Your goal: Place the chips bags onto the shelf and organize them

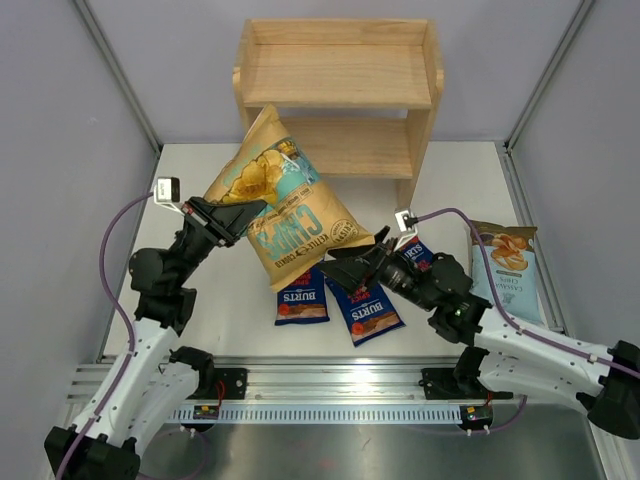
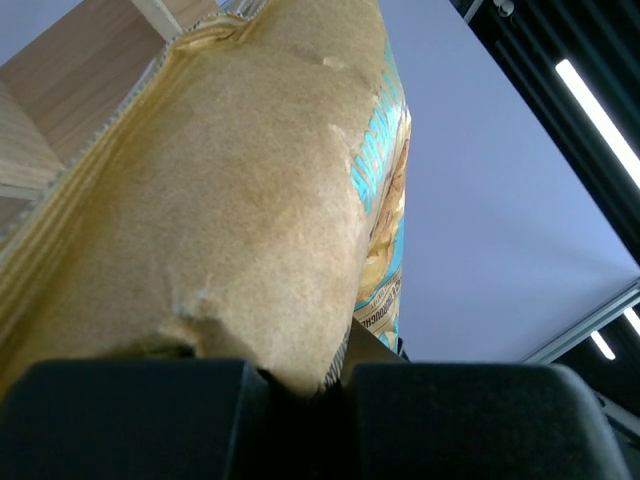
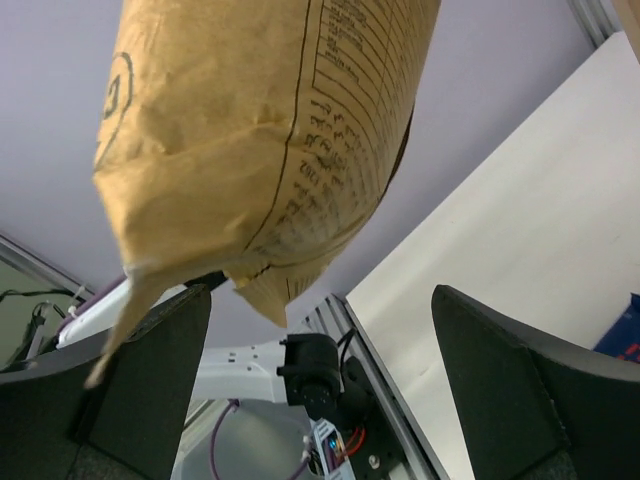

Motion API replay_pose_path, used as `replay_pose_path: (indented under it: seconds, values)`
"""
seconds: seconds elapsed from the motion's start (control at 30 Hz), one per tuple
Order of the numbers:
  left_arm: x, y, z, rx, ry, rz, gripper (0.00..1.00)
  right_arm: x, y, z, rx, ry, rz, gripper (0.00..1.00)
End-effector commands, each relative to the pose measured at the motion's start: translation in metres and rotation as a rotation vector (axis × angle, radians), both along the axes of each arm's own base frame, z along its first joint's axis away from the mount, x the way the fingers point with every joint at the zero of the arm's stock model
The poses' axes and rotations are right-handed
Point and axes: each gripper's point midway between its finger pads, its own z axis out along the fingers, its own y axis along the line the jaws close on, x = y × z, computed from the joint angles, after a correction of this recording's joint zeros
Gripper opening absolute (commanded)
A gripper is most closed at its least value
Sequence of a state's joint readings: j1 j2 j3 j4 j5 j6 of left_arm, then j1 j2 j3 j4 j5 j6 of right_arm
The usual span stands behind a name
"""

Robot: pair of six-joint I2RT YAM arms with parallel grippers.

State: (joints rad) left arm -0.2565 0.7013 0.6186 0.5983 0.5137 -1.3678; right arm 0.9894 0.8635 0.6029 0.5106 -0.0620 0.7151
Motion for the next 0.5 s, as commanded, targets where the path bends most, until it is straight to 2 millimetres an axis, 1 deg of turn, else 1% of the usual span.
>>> replay_pose_path:
  seconds: [0.0, 0.03, 0.1, 0.13, 0.2, 0.33, 0.47]
  values:
    - [-0.005, 0.012, 0.032, -0.149, -0.042, 0.044, 0.00, 0.000, -0.005, 0.061, 0.239, -0.086, -0.022, 0.99]
    - [-0.005, 0.007, 0.029, -0.143, -0.020, 0.029, 0.00, 0.004, -0.001, 0.065, 0.236, -0.096, -0.026, 0.99]
    - [-0.004, 0.003, 0.025, -0.135, -0.008, 0.023, 0.00, 0.005, 0.001, 0.071, 0.248, -0.120, -0.030, 0.99]
    - [-0.003, -0.001, 0.021, -0.126, 0.012, 0.015, 0.00, 0.012, 0.000, 0.072, 0.258, -0.118, -0.067, 0.99]
    - [-0.003, -0.004, 0.019, -0.107, 0.009, 0.009, 0.00, 0.015, -0.001, 0.080, 0.274, -0.137, -0.085, 0.99]
    - [-0.001, -0.010, 0.005, -0.077, 0.037, -0.003, 0.00, 0.024, 0.002, 0.080, 0.267, -0.133, -0.122, 0.99]
    - [0.002, -0.013, -0.006, -0.034, 0.058, 0.002, 0.00, 0.023, 0.004, 0.082, 0.273, -0.139, -0.108, 1.00]
